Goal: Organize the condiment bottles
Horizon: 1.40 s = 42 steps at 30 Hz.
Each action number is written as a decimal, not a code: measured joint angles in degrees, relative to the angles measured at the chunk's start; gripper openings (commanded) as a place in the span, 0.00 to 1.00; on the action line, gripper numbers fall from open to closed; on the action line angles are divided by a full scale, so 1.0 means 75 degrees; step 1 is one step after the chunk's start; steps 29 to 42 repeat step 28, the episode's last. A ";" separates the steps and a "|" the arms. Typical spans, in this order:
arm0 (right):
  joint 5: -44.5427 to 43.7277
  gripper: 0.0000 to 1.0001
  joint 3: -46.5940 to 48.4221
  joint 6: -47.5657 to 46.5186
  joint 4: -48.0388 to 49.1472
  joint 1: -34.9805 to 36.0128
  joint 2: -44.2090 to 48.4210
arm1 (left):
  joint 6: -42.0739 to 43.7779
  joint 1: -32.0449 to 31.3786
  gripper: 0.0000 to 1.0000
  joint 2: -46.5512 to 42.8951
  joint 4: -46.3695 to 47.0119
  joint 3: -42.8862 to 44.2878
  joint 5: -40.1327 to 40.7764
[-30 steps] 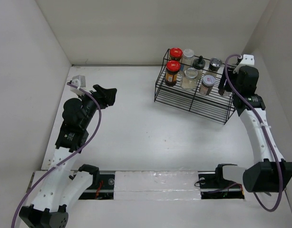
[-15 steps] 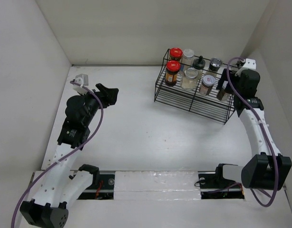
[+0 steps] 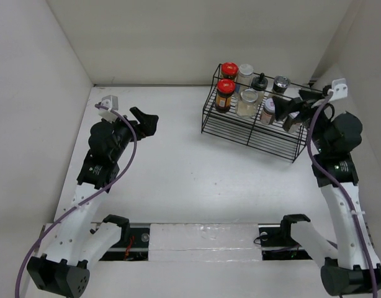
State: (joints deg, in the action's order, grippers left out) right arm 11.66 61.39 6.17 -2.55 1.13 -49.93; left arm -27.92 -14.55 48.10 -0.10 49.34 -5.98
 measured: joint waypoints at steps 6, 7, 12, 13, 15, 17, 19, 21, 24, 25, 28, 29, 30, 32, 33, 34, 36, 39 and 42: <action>0.1973 0.99 -0.0720 -0.0233 0.0930 0.1836 -0.0172 | 0.0000 0.0000 1.00 -0.0041 -0.0105 0.0044 0.0064; 0.2148 0.99 -0.0918 -0.0321 0.0927 0.2212 -0.0303 | -0.0003 0.0000 1.00 -0.0055 -0.0114 0.0044 0.0076; 0.2186 0.99 -0.2171 -0.0915 0.0726 0.4019 -0.1142 | -0.0023 0.0003 1.00 -0.0087 -0.0137 0.0044 0.0090; 0.2119 0.99 -0.2361 -0.1003 0.0673 0.4386 -0.1288 | -0.0038 0.0003 1.00 -0.0087 -0.0140 0.0044 0.0093; 0.1938 0.99 -0.2629 -0.1116 0.0583 0.4960 -0.1542 | -0.0061 0.0003 1.00 -0.0085 -0.0137 0.0044 0.0073; 0.1635 0.99 -0.2774 -0.1174 0.0615 0.5470 -0.1818 | -0.0070 0.0003 1.00 -0.0085 -0.0137 0.0044 0.0017; 0.1297 0.99 -0.2806 -0.1201 0.0635 0.5820 -0.2162 | -0.0076 0.0000 1.00 -0.0087 -0.0117 0.0038 -0.0026; 0.0944 0.99 -0.2806 -0.1201 0.0702 0.6047 -0.2524 | -0.0087 0.0003 1.00 -0.0093 -0.0058 0.0020 -0.0079; 0.0437 0.99 -0.2757 -0.1201 0.0758 0.6242 -0.3010 | -0.0090 0.0003 1.00 -0.0102 -0.0006 0.0015 -0.0152; 0.0251 0.99 -0.2722 -0.1201 0.0758 0.6306 -0.3159 | -0.0090 0.0000 1.00 -0.0125 0.0020 0.0000 -0.0160; -0.0108 0.99 -0.2608 -0.1201 0.0746 0.6464 -0.3375 | -0.0090 0.0003 1.00 -0.0259 0.0099 -0.0122 -0.0184; -0.0108 0.99 -0.2608 -0.1201 0.0746 0.6464 -0.3375 | -0.0090 0.0003 1.00 -0.0259 0.0099 -0.0122 -0.0184; -0.0108 0.99 -0.2608 -0.1201 0.0746 0.6464 -0.3375 | -0.0090 0.0003 1.00 -0.0259 0.0099 -0.0122 -0.0184; -0.0108 0.99 -0.2608 -0.1201 0.0746 0.6464 -0.3375 | -0.0090 0.0003 1.00 -0.0259 0.0099 -0.0122 -0.0184; -0.0108 0.99 -0.2608 -0.1201 0.0746 0.6464 -0.3375 | -0.0090 0.0003 1.00 -0.0259 0.0099 -0.0122 -0.0184; -0.0108 0.99 -0.2608 -0.1201 0.0746 0.6464 -0.3375 | -0.0090 0.0003 1.00 -0.0259 0.0099 -0.0122 -0.0184; -0.0108 0.99 -0.2608 -0.1201 0.0746 0.6464 -0.3375 | -0.0090 0.0003 1.00 -0.0259 0.0099 -0.0122 -0.0184; -0.0108 0.99 -0.2608 -0.1201 0.0746 0.6464 -0.3375 | -0.0090 0.0003 1.00 -0.0259 0.0099 -0.0122 -0.0184; -0.0108 0.99 -0.2608 -0.1201 0.0746 0.6464 -0.3375 | -0.0090 0.0003 1.00 -0.0259 0.0099 -0.0122 -0.0184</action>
